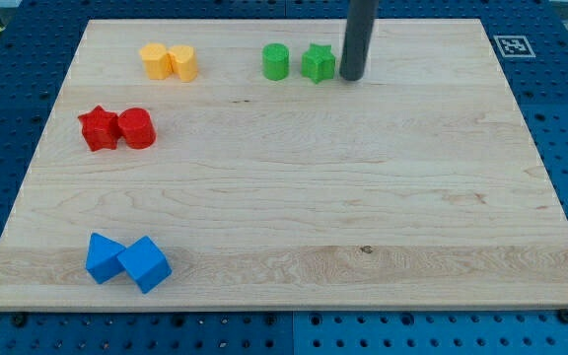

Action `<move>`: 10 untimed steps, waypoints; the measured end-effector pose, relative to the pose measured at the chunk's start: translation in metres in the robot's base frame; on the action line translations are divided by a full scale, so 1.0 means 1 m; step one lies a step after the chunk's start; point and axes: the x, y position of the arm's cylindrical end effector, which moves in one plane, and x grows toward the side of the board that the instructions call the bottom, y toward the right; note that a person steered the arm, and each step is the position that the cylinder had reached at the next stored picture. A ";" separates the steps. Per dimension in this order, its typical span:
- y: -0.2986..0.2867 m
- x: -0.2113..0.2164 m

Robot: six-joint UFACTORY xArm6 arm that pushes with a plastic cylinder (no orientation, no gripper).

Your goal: Slide the red circle to the center

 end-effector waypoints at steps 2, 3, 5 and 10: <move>-0.026 0.010; -0.028 0.045; -0.150 0.042; -0.265 0.103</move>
